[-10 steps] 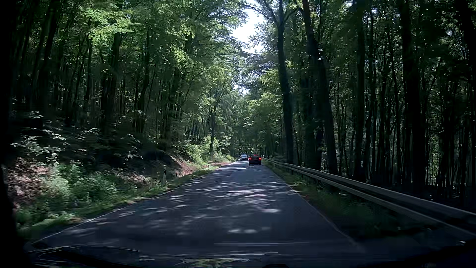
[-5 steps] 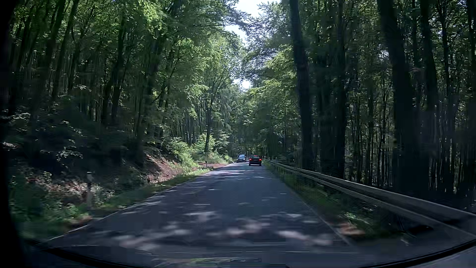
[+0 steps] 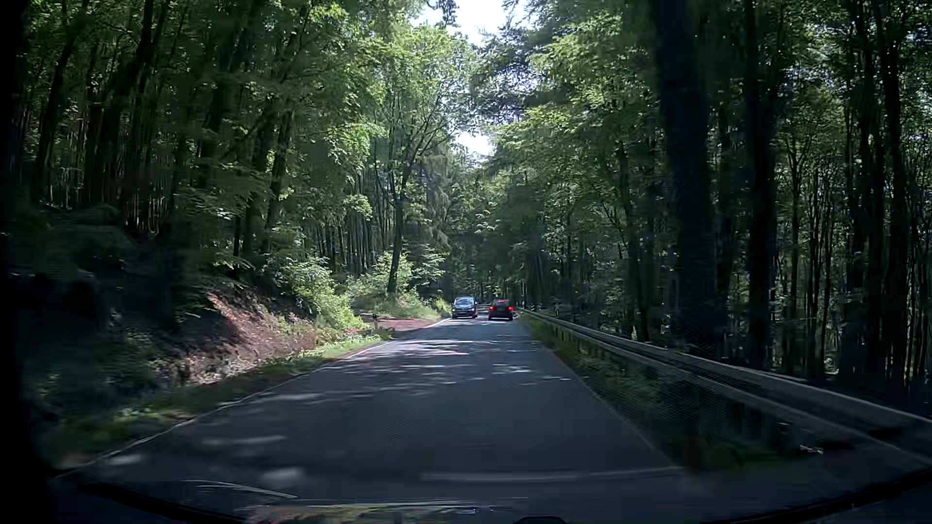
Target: Follow the waypoints while adhering to traffic rules and regulations
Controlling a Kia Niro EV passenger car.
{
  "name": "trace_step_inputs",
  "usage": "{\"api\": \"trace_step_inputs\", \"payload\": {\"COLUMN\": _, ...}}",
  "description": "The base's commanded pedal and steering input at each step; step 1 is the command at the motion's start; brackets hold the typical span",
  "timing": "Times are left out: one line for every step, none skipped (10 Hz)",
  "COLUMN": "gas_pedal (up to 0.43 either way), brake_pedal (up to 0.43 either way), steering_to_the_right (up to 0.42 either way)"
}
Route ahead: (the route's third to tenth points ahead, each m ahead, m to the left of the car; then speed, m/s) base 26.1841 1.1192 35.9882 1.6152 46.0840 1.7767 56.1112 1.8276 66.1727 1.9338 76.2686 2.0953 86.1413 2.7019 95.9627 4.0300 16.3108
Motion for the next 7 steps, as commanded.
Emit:
{"api": "trace_step_inputs", "payload": {"gas_pedal": 0.079, "brake_pedal": 0.0, "steering_to_the_right": -0.007}}
{"api": "trace_step_inputs", "payload": {"gas_pedal": 0.059, "brake_pedal": 0.0, "steering_to_the_right": -0.007}}
{"api": "trace_step_inputs", "payload": {"gas_pedal": 0.039, "brake_pedal": 0.0, "steering_to_the_right": -0.007}}
{"api": "trace_step_inputs", "payload": {"gas_pedal": 0.028, "brake_pedal": 0.0, "steering_to_the_right": -0.005}}
{"api": "trace_step_inputs", "payload": {"gas_pedal": 0.028, "brake_pedal": 0.0, "steering_to_the_right": -0.005}}
{"api": "trace_step_inputs", "payload": {"gas_pedal": 0.028, "brake_pedal": 0.0, "steering_to_the_right": -0.004}}
{"api": "trace_step_inputs", "payload": {"gas_pedal": 0.028, "brake_pedal": 0.0, "steering_to_the_right": -0.003}}
